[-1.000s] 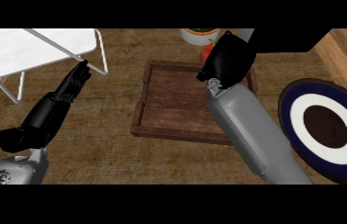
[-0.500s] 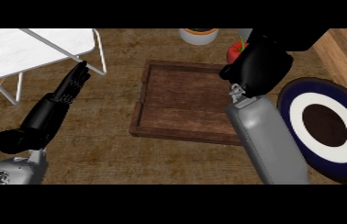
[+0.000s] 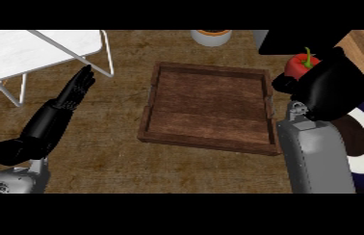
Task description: Pick the bell pepper from the tray and place it in the plate
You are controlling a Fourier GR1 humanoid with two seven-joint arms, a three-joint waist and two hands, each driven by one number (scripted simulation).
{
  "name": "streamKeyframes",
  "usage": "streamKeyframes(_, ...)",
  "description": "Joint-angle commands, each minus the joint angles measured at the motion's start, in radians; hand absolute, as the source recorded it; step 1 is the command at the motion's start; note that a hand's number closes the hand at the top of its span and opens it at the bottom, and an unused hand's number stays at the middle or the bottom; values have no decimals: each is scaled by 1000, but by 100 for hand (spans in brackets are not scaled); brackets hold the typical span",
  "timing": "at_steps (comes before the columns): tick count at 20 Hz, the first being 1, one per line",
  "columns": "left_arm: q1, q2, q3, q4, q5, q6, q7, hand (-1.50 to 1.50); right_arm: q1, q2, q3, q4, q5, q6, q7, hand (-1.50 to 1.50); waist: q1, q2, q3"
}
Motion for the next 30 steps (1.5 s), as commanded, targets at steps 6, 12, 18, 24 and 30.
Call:
streamKeyframes(6,-7,-11,19,17,-15,-15,-11,0,199,-59,-206,-74,-38,-204,-45,150,9,5,0)
streamKeyframes(12,35,-71,-30,18,-73,9,-50,0,219,-148,-394,63,-226,-208,-176,150,13,7,0)
streamKeyframes(18,-20,-60,-8,38,-85,2,-36,0,247,-102,-516,243,-405,-334,-210,-150,13,8,1)
streamKeyframes(24,-23,-77,11,-19,-94,-7,21,0,264,-169,-529,420,-485,-557,-400,-150,19,6,1)
streamKeyframes(30,-19,-76,37,38,-79,-50,-34,0,273,-199,-537,421,-627,-697,-571,-150,15,6,0)
